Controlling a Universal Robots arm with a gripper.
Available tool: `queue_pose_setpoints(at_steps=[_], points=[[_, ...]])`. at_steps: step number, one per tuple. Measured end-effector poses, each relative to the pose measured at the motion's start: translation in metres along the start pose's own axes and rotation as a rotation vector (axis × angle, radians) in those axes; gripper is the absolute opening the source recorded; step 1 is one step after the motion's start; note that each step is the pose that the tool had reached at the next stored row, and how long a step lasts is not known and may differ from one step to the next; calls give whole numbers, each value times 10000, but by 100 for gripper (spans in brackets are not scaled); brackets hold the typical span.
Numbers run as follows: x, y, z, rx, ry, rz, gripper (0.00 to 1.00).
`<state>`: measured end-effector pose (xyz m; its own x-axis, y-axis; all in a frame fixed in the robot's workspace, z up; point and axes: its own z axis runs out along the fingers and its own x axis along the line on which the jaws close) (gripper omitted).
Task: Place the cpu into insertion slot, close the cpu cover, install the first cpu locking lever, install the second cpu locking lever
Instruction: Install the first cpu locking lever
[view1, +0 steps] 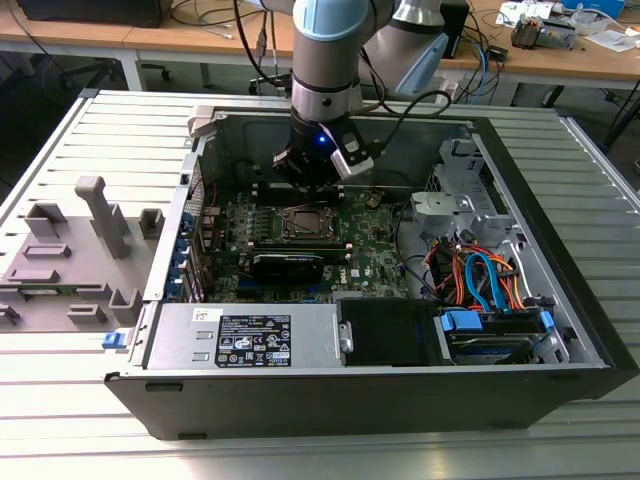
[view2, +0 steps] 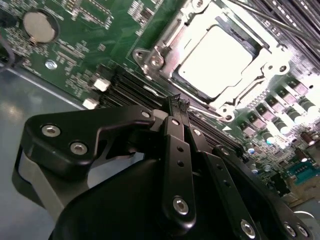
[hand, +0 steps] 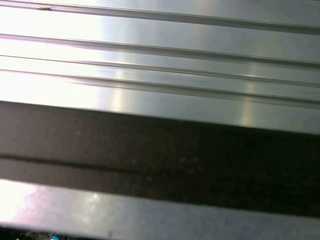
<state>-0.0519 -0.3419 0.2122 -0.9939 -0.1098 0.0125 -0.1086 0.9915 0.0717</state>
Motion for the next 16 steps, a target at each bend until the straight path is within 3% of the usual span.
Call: queue_pose_setpoints(at_steps=[16], points=[[-48, -27, 80, -6, 24, 0, 11]])
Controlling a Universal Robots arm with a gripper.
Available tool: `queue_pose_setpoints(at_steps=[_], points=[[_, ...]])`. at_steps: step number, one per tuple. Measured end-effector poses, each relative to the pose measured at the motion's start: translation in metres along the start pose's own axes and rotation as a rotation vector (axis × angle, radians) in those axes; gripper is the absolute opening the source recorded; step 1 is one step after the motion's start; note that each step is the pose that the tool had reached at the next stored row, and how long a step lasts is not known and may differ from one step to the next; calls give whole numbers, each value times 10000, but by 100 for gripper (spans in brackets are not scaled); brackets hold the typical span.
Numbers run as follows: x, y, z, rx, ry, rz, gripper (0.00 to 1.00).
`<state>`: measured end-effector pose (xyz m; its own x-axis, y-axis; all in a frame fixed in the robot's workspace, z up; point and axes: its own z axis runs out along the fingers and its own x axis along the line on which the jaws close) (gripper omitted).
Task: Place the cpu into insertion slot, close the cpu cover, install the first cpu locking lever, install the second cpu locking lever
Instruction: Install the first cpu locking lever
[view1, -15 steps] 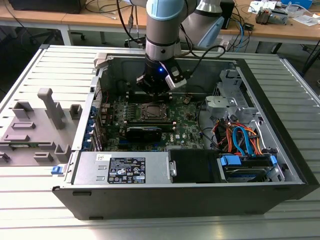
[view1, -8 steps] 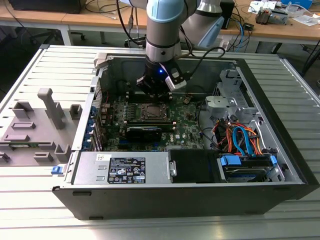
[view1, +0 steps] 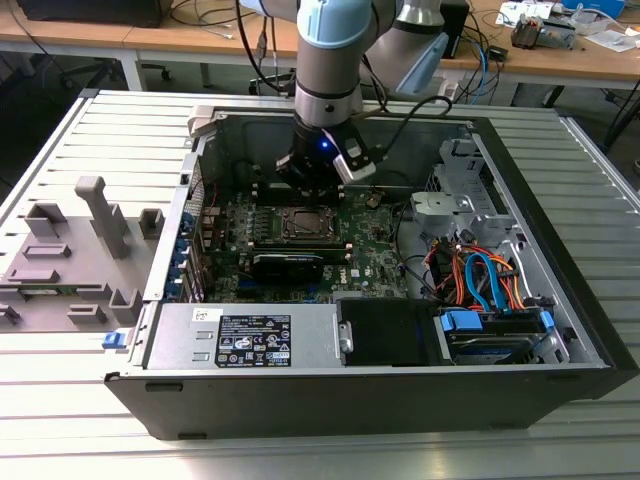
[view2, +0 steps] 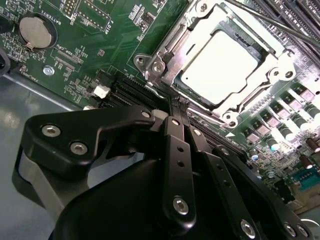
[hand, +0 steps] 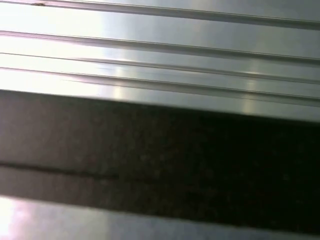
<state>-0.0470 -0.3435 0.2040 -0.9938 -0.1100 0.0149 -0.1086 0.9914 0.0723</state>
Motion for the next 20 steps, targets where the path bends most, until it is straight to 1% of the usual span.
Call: queue_pose_setpoints(at_steps=[4, 9, 17, 20], points=[[7, -57, -4, -1, 1, 1, 11], [4, -63, -2, 5, 4, 2, 11], [-47, -70, 25, 4, 16, 3, 11], [-76, -73, 34, -6, 35, 4, 11]])
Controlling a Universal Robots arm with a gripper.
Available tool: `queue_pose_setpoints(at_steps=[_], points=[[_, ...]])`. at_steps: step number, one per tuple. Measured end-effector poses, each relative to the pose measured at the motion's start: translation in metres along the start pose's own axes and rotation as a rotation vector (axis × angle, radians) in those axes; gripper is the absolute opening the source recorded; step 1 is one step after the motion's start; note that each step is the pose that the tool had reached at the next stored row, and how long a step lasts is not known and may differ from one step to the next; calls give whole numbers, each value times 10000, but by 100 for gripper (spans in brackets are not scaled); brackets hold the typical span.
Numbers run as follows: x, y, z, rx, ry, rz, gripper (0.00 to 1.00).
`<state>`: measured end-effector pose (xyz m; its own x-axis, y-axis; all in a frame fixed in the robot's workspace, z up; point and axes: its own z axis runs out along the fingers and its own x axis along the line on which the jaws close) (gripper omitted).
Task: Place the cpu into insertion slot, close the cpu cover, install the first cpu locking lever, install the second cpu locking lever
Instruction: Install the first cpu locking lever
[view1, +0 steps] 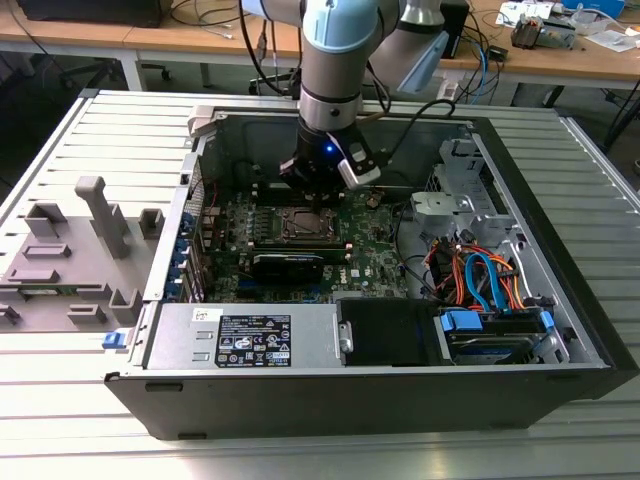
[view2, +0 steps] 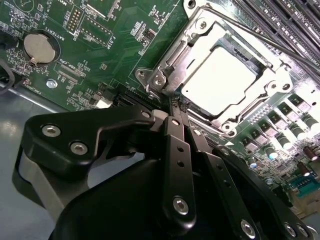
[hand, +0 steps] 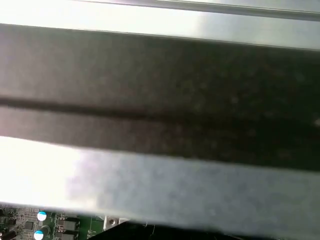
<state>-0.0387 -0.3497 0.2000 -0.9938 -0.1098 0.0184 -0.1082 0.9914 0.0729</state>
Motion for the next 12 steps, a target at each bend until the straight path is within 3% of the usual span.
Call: queue_pose_setpoints(at_steps=[2, 7, 9, 12], points=[[-26, -1, 7, -26, 58, 1, 11], [-86, -2, 20, -50, 101, 1, 11], [-65, 8, 15, -171, 326, -5, 11], [-57, 12, 14, -197, 376, 4, 11]])
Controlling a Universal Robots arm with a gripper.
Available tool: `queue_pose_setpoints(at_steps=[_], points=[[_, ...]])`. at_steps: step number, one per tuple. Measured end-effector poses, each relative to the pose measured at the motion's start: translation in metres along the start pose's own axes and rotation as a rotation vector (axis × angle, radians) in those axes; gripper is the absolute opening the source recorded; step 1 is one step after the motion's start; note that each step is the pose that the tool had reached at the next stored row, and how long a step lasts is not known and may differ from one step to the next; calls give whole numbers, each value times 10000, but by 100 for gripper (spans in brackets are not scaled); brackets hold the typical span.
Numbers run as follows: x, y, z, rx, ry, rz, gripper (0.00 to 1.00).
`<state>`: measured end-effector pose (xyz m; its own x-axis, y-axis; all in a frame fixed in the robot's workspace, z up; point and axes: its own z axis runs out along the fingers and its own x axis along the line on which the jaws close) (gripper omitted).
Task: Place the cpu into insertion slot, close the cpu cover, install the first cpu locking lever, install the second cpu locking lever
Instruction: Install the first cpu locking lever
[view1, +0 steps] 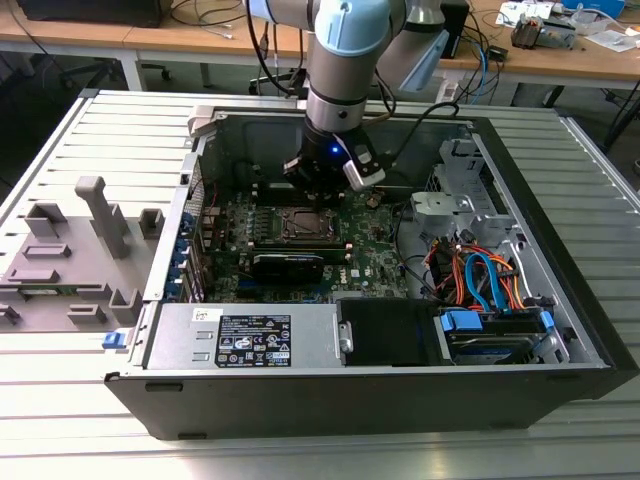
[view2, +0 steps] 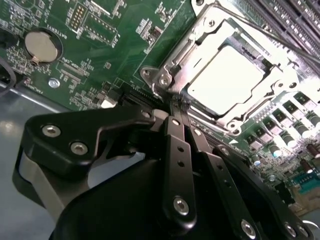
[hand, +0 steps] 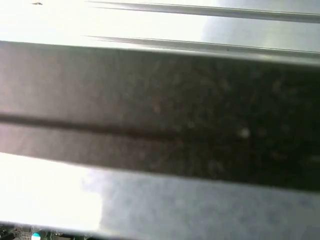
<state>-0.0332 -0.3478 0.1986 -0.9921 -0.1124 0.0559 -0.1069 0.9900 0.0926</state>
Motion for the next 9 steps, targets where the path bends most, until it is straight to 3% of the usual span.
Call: queue_pose_setpoints(at_steps=[7, 9], points=[[16, 10, 0, -100, 157, 0, 11], [16, 10, 0, -103, 159, 0, 11]])
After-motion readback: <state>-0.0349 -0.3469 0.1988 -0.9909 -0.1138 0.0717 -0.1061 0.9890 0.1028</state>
